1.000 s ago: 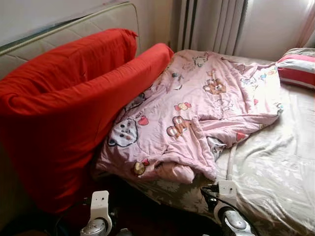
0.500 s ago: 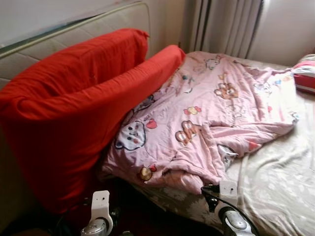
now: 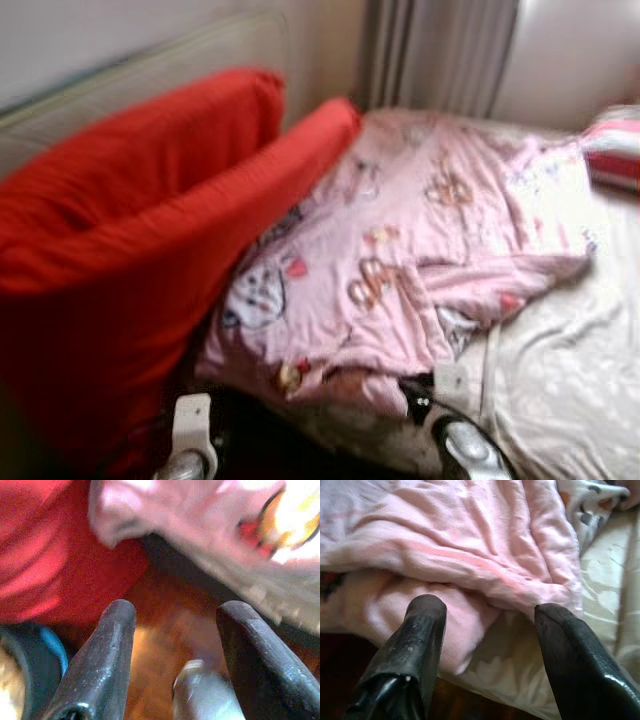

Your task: Clean up the room

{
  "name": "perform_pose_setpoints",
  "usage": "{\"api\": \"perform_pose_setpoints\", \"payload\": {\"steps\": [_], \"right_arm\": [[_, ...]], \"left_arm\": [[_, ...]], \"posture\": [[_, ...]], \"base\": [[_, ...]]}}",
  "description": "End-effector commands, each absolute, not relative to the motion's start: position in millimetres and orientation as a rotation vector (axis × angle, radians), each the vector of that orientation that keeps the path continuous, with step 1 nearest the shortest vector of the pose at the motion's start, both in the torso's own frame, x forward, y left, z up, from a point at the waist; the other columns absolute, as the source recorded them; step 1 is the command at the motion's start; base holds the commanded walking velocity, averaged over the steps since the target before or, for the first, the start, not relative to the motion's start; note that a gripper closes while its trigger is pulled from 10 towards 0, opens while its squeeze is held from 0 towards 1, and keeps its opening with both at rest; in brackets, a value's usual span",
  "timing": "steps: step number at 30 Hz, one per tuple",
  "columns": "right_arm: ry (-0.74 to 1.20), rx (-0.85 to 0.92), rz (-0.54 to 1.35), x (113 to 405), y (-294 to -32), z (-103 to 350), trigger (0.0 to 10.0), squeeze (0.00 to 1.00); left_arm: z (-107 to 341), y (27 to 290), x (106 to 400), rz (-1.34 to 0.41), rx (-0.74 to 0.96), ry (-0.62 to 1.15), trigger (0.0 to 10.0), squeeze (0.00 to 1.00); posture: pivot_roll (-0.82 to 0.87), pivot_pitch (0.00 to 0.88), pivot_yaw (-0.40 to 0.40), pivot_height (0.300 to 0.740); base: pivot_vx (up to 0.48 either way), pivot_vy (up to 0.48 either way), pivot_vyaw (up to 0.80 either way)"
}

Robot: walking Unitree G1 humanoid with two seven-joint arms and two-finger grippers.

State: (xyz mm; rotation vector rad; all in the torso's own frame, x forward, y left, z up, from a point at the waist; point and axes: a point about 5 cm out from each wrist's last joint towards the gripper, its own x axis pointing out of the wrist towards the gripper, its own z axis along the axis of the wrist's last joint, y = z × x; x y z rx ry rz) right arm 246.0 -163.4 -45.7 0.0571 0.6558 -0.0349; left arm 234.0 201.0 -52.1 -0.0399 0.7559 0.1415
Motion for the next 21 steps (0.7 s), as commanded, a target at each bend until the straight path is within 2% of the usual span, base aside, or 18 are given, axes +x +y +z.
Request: {"api": "perform_pose_setpoints", "payload": {"steps": [1, 19, 20, 21], "right_arm": [[0.663, 0.053, -0.058, 244.2, -171.0, -46.6, 10.0, 0.00], [0.662, 0.053, -0.058, 244.2, -170.9, -46.6, 10.0, 0.00], [0.637, 0.037, -0.058, 247.1, -173.4, -43.6, 10.0, 0.00], [0.615, 0.026, -0.059, 249.8, -175.1, -40.8, 10.0, 0.00]], "left_arm": [[-56.6, 193.8, 229.3, 0.132, -0.061, 0.777, 10.0, 0.00], [-56.5, 194.0, 229.3, 0.131, -0.061, 0.776, 10.0, 0.00], [-48.0, 200.6, 239.5, 0.140, -0.046, 0.724, 10.0, 0.00], [-39.9, 206.0, 248.6, 0.145, -0.031, 0.678, 10.0, 0.00]], "posture": [[-0.10, 0.000, 0.036, 0.656], [-0.10, 0.001, 0.037, 0.656], [-0.12, 0.127, 0.063, 0.656], [-0.12, 0.131, 0.071, 0.656]], "base": [[0.334, 0.000, 0.00], [0.334, 0.000, 0.00], [0.000, 0.000, 0.00], [0.000, 0.000, 0.00]]}}
